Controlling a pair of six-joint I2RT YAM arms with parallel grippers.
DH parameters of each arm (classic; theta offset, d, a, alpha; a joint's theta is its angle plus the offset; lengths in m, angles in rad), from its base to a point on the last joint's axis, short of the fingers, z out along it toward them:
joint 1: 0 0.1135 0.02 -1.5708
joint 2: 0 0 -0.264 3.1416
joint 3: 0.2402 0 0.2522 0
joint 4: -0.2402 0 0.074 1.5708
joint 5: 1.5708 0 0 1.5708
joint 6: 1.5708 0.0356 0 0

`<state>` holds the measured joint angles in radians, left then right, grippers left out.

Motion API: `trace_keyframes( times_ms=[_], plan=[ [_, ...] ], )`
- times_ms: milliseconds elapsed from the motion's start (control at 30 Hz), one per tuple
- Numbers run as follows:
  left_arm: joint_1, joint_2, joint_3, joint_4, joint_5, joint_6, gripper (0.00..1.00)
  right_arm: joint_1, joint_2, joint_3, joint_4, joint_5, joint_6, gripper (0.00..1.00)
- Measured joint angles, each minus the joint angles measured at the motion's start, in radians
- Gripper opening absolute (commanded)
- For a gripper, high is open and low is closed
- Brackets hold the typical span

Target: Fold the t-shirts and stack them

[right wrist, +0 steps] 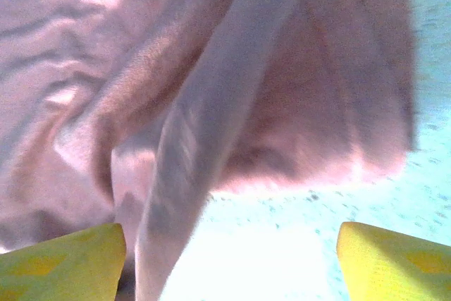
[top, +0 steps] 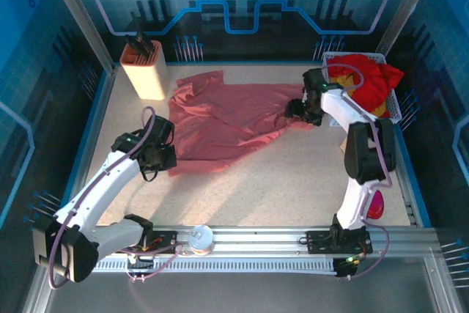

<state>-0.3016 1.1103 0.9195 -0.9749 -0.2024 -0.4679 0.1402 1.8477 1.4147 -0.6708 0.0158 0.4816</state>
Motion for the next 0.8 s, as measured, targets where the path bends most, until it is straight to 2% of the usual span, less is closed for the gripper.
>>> trace_keyframes(
  times_ms=[100,200,400,767,800],
  plan=[
    [0.018,0.015,0.003,0.010,0.001,0.007,0.00,-0.035,-0.107,-0.098,0.074,0.011,0.013,0.78],
    [0.048,0.021,0.011,0.016,0.008,0.020,0.00,-0.082,-0.133,-0.171,0.120,0.011,0.030,0.75],
    [0.071,0.024,0.044,0.026,0.017,0.034,0.00,-0.124,-0.091,-0.245,0.151,0.010,0.062,0.62],
    [0.072,0.037,0.048,0.038,0.043,0.034,0.00,-0.124,0.041,-0.200,0.246,-0.009,0.090,0.47],
    [0.072,0.037,0.048,0.038,0.043,0.034,0.00,-0.124,0.052,-0.188,0.251,-0.011,0.092,0.43]
  ],
)
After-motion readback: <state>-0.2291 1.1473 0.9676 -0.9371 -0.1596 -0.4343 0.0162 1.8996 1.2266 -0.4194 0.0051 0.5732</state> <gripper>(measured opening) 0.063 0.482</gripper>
